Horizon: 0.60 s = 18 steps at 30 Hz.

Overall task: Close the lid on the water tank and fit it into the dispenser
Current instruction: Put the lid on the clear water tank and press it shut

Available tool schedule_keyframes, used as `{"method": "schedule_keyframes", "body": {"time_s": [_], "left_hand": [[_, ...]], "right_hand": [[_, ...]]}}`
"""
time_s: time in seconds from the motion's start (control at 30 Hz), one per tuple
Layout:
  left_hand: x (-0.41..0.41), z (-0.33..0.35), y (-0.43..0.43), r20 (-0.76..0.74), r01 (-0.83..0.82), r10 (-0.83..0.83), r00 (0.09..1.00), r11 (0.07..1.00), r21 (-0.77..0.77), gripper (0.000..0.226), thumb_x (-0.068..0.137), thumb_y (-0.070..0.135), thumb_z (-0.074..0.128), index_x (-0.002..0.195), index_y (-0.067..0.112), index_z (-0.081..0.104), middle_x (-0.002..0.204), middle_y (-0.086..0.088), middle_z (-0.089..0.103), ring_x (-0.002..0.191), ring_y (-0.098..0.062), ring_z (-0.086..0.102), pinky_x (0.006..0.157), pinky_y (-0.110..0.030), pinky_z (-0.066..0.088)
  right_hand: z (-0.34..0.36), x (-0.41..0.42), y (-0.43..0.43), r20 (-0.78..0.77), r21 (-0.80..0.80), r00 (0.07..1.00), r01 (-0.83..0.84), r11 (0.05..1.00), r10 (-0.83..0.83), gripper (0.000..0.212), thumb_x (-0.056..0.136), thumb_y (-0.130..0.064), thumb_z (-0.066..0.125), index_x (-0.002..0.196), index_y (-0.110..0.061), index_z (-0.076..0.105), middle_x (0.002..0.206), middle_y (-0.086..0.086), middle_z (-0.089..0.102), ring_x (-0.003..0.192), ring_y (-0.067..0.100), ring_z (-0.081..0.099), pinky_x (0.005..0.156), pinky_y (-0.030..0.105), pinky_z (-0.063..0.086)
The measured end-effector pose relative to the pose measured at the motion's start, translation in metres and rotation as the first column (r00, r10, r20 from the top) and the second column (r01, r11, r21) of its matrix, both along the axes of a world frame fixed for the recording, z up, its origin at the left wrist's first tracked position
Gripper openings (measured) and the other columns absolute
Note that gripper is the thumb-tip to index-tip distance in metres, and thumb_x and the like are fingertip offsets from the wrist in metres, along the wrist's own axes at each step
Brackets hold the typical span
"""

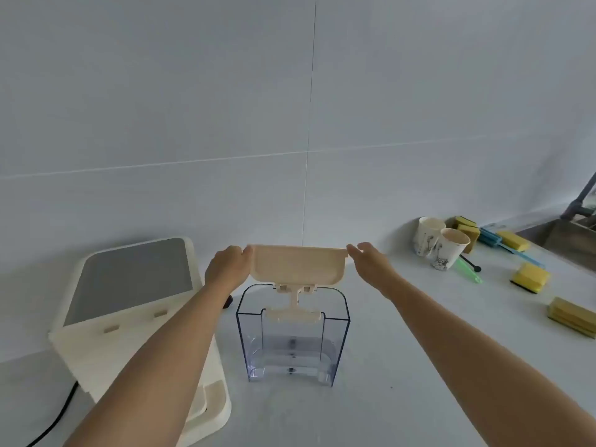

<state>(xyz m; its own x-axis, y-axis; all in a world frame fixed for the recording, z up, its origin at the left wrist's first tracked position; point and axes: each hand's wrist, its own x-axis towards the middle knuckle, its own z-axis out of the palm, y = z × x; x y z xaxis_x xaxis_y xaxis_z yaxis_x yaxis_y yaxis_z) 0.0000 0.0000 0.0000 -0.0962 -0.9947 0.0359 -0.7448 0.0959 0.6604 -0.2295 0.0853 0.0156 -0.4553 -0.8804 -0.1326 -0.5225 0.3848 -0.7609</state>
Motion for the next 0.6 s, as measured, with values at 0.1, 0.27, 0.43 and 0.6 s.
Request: {"method": "schedule_keyframes", "body": {"time_s": [0.1, 0.27, 0.43, 0.6], "left_hand": [[-0.005, -0.003, -0.010, -0.117, -0.013, 0.023, 0.993, 0.996, 0.087, 0.037, 0.088, 0.029, 0.030, 0.066, 0.004, 0.044, 0.074, -0.014, 0.050, 0.073, -0.028, 0.047, 0.065, -0.032, 0.032], [-0.006, -0.008, -0.019, -0.123, 0.007, 0.009, 0.992, 0.991, 0.133, 0.035, 0.086, 0.032, 0.032, 0.074, 0.005, 0.051, 0.080, -0.016, 0.056, 0.078, -0.029, 0.053, 0.071, -0.032, 0.036], [-0.003, -0.006, -0.023, -0.074, 0.025, -0.017, 0.997, 0.994, 0.103, 0.035, 0.086, 0.030, 0.032, 0.069, 0.004, 0.047, 0.079, -0.015, 0.055, 0.078, -0.033, 0.057, 0.070, -0.033, 0.037], [-0.001, -0.001, -0.020, -0.028, 0.066, -0.065, 0.997, 0.998, 0.016, 0.037, 0.089, 0.028, 0.031, 0.057, 0.009, 0.030, 0.062, -0.008, 0.035, 0.067, -0.025, 0.035, 0.059, -0.032, 0.025]], "right_hand": [[-0.004, -0.001, -0.006, 0.068, 0.012, 0.998, -0.010, 1.000, 0.010, 0.047, 0.093, -0.037, 0.032, 0.122, -0.003, 0.044, 0.100, 0.011, 0.049, 0.086, 0.024, 0.042, 0.062, 0.027, 0.033], [-0.008, 0.003, -0.015, 0.056, -0.006, 0.998, 0.031, 0.999, -0.031, 0.025, 0.089, -0.029, 0.035, 0.089, -0.007, 0.045, 0.085, 0.011, 0.050, 0.075, 0.025, 0.045, 0.063, 0.031, 0.034], [-0.007, 0.010, -0.021, 0.049, -0.052, 0.998, 0.032, 0.998, -0.030, 0.021, 0.088, -0.026, 0.035, 0.079, -0.009, 0.043, 0.081, 0.010, 0.051, 0.071, 0.025, 0.045, 0.065, 0.033, 0.037], [-0.007, 0.010, -0.018, 0.043, -0.111, 0.999, 0.031, 0.993, -0.027, 0.021, 0.088, -0.023, 0.038, 0.077, -0.007, 0.044, 0.079, 0.011, 0.050, 0.071, 0.025, 0.046, 0.066, 0.033, 0.038]]}}
